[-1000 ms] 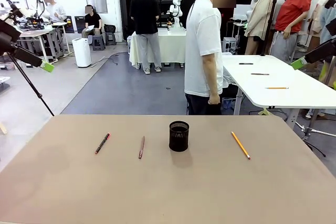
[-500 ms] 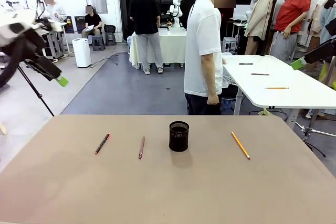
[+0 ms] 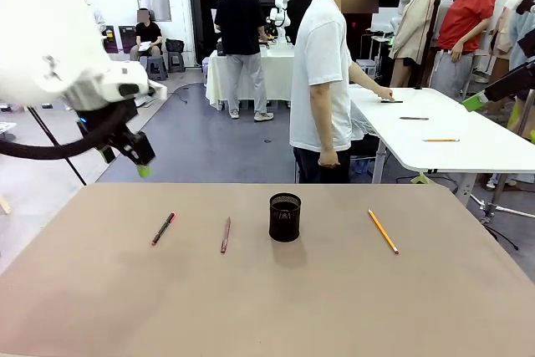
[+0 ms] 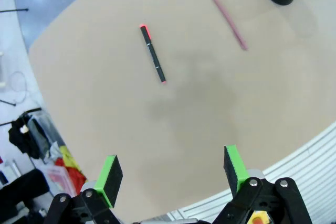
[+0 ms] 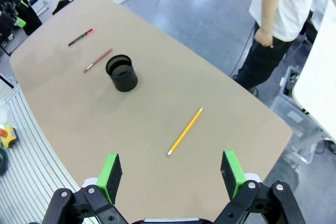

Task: Place the pens into the pen holder.
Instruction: Pick up a writing instrument from the table and place it into the Pen holder.

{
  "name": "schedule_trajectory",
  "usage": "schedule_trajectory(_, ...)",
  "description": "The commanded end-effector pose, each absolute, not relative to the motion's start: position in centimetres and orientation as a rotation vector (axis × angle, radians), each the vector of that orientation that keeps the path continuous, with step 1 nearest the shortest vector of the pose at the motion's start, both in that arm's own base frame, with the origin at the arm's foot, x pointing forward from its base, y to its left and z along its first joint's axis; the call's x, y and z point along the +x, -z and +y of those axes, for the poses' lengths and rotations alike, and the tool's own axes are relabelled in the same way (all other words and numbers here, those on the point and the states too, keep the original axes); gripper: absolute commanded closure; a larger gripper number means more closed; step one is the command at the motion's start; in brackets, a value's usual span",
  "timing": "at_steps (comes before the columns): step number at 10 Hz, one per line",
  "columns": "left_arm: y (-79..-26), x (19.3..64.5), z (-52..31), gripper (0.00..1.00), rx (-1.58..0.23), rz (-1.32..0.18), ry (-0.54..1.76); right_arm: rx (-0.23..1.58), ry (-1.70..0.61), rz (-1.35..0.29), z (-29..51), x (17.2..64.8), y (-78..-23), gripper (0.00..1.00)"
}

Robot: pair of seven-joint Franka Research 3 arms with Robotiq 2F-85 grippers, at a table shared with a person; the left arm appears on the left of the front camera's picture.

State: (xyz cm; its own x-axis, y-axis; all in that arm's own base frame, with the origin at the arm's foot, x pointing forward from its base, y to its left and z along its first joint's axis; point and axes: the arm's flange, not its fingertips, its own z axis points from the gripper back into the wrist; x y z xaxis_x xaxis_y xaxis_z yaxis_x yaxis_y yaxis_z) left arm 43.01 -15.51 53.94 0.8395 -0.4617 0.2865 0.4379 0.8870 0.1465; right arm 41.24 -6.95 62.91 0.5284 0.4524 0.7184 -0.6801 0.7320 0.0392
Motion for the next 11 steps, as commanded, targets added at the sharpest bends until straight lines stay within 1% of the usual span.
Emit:
schedule_trajectory(1,-52.1,44.2,-17.2,0.00,0.100,-0.314,0.413,0.349,-0.696,-0.756,-7.0,41.2,-63.0,0.00)
schedule_trajectory(2,-51.9,44.4,-17.4,0.00,0.058,-0.309,0.459,0.349,-0.696,-0.756,-7.0,41.2,-63.0,0.00)
schedule_trajectory(3,-52.3,43.5,-16.8,0.00,0.088,-0.310,0.452,0.349,-0.696,-0.756,-7.0,41.2,-63.0,0.00)
schedule_trajectory(8,-52.1,43.7,-17.2,0.00,0.077,-0.311,0.446,0.349,-0.696,-0.756,-7.0,41.2,-63.0,0.00)
schedule_trajectory(9,-51.0,45.5,-18.4,0.00,0.155,-0.241,0.441,0.349,-0.696,-0.756,-7.0,41.2,-63.0,0.00)
schedule_trajectory(10,-49.6,48.0,-18.6,0.00,0.249,-0.226,0.416,0.349,-0.696,-0.756,-7.0,41.2,-63.0,0.00)
schedule_trajectory(11,-48.8,49.6,-18.7,0.00,0.259,-0.193,0.449,0.349,-0.696,-0.756,-7.0,41.2,-63.0,0.00)
